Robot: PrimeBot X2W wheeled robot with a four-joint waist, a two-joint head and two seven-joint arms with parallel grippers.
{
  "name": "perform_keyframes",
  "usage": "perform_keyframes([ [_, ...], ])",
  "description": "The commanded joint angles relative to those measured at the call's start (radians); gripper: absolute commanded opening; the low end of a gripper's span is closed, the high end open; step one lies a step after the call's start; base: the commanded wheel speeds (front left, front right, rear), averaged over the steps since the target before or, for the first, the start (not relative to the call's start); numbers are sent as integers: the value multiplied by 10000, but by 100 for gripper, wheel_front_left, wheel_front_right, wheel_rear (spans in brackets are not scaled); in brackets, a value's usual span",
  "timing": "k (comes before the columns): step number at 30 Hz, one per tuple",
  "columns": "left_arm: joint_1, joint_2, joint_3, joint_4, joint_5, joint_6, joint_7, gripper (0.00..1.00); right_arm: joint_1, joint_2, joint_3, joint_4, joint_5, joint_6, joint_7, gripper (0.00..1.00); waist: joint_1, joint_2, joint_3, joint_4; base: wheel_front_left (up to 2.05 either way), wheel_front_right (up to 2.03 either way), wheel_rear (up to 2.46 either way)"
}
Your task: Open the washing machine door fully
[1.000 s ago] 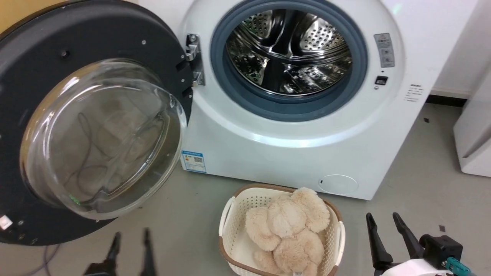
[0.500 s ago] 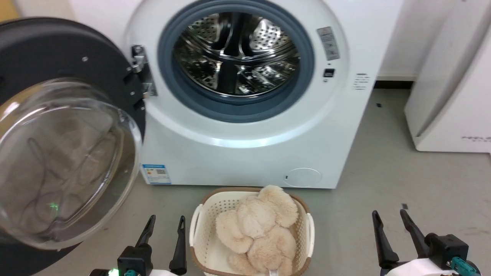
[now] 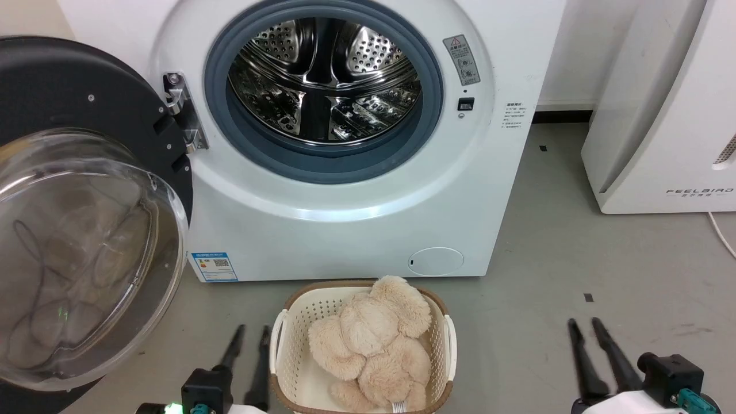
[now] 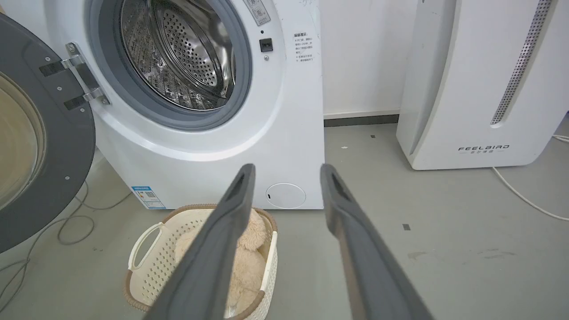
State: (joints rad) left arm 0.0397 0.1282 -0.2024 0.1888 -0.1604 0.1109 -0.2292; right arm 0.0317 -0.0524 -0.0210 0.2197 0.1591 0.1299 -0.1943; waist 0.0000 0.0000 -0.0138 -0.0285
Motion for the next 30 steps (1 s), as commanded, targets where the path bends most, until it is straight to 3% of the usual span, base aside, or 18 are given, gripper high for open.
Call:
perform_keyframes([
  [1,-4,-7,18,-19,16,-11,23,0,-3,0,2,-22,-16,0,19,0,0,0,1,3,0,0,0],
  [30,-93,-182,472,-441,375,-259,536,0,-74,5,49,-513,-372,2,454,0,0,0,32,66,0,0,0],
])
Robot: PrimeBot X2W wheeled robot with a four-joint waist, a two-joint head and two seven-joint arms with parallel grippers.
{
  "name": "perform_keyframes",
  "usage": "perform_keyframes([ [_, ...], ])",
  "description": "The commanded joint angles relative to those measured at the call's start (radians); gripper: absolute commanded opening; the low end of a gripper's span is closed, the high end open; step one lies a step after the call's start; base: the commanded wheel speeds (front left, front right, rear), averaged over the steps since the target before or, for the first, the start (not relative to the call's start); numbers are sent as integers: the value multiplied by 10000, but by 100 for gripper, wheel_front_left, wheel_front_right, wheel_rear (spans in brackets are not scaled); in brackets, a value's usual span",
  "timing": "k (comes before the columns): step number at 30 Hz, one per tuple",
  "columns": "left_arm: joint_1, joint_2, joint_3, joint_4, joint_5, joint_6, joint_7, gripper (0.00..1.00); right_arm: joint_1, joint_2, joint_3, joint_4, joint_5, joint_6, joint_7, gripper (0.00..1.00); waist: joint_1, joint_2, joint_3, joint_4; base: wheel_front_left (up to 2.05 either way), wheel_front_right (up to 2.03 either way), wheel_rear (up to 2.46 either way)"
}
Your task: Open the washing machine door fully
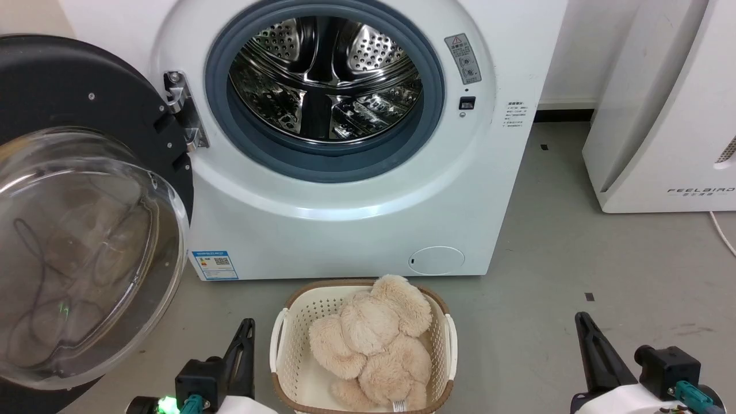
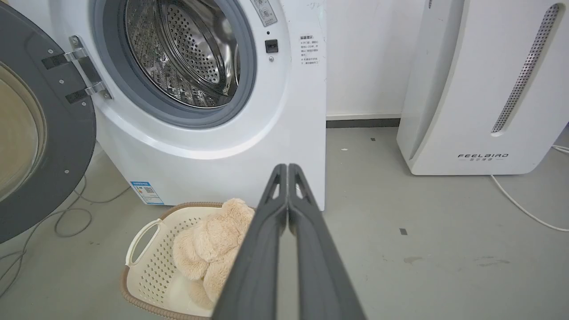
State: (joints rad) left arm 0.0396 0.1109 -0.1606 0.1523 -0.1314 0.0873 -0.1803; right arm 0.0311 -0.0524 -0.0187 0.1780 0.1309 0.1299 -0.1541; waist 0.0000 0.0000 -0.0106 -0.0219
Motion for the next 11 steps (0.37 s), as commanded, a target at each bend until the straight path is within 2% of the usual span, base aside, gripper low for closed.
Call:
perform_keyframes([
  [1,-95,-16,70,-92,98,-32,65,0,-71,5,28,-115,-103,2,67,0,0,0,1,3,0,0,0],
  [11,-127,-78,231,-243,226,-121,248,0,-96,7,44,-290,-229,3,222,0,0,0,12,26,0,0,0],
])
